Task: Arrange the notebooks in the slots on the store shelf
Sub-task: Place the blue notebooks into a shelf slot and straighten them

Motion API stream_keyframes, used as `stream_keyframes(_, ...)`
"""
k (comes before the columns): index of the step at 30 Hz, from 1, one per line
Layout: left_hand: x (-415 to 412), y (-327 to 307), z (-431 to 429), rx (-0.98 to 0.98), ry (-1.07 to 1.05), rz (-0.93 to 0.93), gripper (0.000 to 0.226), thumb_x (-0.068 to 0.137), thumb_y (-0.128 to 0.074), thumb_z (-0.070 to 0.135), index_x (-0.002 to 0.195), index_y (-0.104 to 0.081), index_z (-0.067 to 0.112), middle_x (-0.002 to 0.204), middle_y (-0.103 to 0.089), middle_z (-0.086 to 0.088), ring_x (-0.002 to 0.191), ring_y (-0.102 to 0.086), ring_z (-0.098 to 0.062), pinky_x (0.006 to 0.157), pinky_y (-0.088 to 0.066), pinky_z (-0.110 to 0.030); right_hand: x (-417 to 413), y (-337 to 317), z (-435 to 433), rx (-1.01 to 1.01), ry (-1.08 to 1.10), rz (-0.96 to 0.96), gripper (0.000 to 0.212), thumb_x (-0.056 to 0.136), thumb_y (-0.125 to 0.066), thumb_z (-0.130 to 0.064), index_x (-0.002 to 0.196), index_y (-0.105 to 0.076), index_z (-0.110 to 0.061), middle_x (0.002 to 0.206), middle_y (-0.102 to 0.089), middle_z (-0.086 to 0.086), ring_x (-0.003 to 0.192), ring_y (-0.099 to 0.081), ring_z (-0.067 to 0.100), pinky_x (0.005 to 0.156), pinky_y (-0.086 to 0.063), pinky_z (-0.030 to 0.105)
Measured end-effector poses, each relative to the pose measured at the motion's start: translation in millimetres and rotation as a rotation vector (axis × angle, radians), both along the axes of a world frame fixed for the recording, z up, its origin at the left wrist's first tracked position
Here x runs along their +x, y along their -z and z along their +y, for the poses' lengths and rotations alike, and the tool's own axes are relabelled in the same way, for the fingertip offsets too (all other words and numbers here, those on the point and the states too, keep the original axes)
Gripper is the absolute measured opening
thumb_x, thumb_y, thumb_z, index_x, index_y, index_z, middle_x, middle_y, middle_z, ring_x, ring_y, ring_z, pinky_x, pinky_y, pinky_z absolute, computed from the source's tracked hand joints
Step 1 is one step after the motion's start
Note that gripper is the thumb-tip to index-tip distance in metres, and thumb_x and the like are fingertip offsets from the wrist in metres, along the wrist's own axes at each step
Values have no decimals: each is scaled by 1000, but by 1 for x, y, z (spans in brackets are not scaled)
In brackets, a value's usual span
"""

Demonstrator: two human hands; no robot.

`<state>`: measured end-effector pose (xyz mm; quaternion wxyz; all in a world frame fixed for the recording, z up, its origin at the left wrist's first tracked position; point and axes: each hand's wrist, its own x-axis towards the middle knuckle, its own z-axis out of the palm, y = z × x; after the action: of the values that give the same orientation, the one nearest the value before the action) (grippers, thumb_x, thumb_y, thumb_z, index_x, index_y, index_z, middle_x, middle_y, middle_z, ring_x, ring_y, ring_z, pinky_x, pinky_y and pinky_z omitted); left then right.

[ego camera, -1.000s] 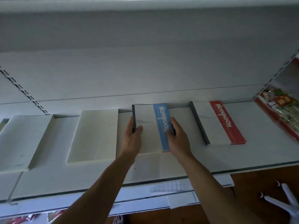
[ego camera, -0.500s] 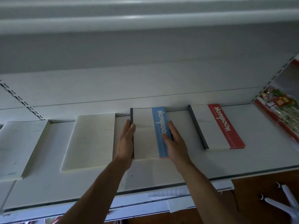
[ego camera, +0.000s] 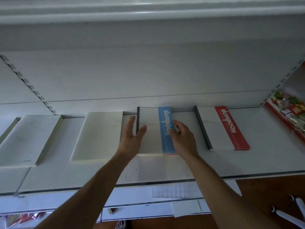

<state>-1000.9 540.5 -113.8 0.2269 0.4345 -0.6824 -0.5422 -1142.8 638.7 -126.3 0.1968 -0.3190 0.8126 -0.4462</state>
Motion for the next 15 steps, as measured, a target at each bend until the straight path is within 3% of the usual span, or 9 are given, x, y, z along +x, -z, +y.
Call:
stream_keyframes(2, 22, -6, 1, -143, 1, -72, 57, 95, -52, 41, 148, -34, 28, 149, -39, 4, 133, -39, -11, 101, -34, -27, -1, -6, -5, 41, -7, 229, 33, 95, -52, -20, 126, -57, -13, 123, -61, 3, 106, -56, 17, 81, -40, 21)
stream_keyframes(4, 50, -13, -3, -292, -10, -145, 43, 94, -57, 38, 135, -51, 26, 132, -56, 8, 119, -54, -10, 93, -42, -24, 8, -14, -17, 91, -65, 414, 33, 93, -54, -20, 125, -60, -12, 125, -62, 6, 115, -55, 23, 89, -42, 29)
stream_keyframes(6, 84, -26, -9, -489, 26, -334, 31, 94, -56, 38, 123, -60, 26, 115, -64, 11, 104, -61, -10, 83, -47, -24, 29, -24, -31, 136, -161, 512, 32, 93, -53, -23, 122, -61, -14, 122, -62, 6, 113, -56, 24, 87, -45, 32)
stream_keyframes(8, 124, -40, -16, -607, 70, -554, 27, 94, -53, 41, 116, -63, 29, 111, -66, 12, 100, -62, -12, 83, -49, -27, 61, -33, -48, 179, -280, 584, 31, 94, -49, -25, 120, -61, -15, 120, -62, 5, 110, -56, 24, 84, -45, 32)
stream_keyframes(11, 197, -52, -28, -668, 19, -745, 26, 94, -50, 41, 112, -64, 29, 112, -66, 9, 101, -61, -15, 85, -47, -28, 126, -41, -79, 194, -436, 663, 33, 94, -46, -27, 122, -60, -18, 124, -60, 1, 113, -54, 22, 87, -46, 32)
stream_keyframes(15, 323, -56, -49, -623, -118, -839, 26, 94, -48, 39, 112, -63, 28, 112, -65, 8, 105, -60, -18, 86, -44, -29, 243, -49, -124, 202, -605, 665, 35, 95, -45, -32, 127, -56, -21, 128, -57, -1, 117, -52, 21, 89, -44, 32)
